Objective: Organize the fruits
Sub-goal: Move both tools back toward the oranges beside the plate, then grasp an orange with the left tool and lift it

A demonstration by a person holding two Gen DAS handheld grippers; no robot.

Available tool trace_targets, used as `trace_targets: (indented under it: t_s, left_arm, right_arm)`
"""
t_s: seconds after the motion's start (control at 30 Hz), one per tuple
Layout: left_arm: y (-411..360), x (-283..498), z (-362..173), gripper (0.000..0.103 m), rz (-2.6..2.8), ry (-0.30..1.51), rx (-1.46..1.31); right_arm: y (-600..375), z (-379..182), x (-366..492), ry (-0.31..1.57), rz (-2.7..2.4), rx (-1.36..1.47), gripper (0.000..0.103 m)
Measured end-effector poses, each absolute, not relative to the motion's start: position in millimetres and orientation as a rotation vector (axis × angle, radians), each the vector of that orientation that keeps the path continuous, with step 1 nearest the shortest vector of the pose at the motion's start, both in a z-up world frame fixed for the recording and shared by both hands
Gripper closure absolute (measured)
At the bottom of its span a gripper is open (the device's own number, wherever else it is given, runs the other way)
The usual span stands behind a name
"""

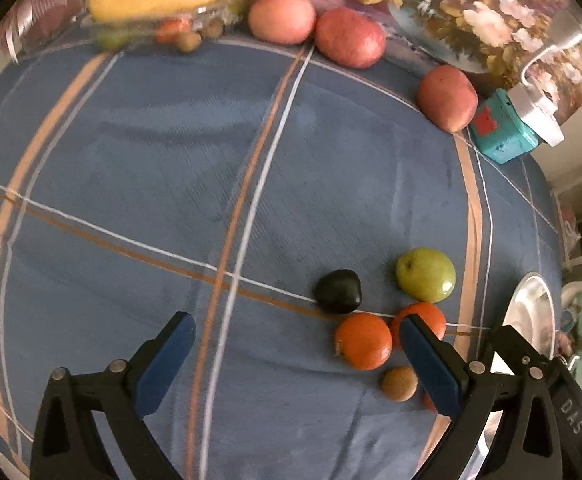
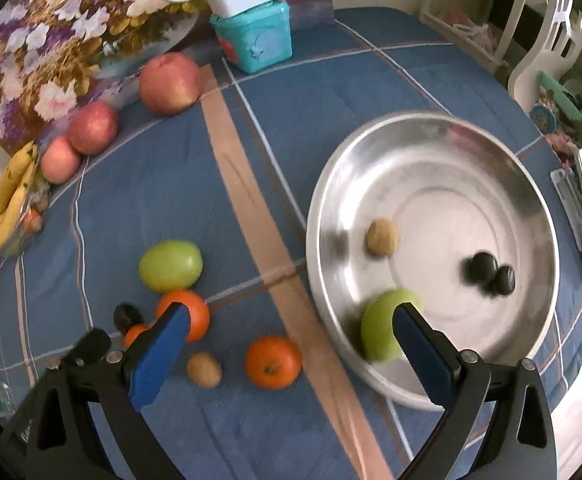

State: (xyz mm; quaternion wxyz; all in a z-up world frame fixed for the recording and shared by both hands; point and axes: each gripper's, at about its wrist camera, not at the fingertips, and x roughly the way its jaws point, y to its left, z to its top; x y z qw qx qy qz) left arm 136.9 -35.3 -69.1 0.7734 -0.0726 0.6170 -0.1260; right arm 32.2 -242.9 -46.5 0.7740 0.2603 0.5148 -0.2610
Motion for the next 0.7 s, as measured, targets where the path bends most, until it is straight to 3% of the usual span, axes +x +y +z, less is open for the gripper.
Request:
trace_targets:
  t_s: [0.17, 0.37, 0.6, 0.7]
  left_arm:
    - [-41.6, 136.6, -74.7, 0.002, -0.311, 1.361, -0.206]
    - [-49.3, 132.6, -78.9, 0.027, -0.319, 1.376, -0.197]
    - [-58.8, 130.4, -79.0, 0.065, -0.379, 1.4, -0.268]
    - [-66.8, 128.8, -77.4, 0.067, -0.392, 1.395, -0.247]
  right_arm:
    - [-255.4, -58.4, 34.4, 1.127, -0.578, 0.562, 0.002]
    - [-266.2, -68.3, 27.2, 1.124, -0.574, 0.608, 0.002]
    - [-265.8, -66.4, 21.0, 1.122, -0.559, 0.623, 0.002]
    - [-265.4, -66.7, 19.4, 1.126, -0.553, 0.623, 0.002]
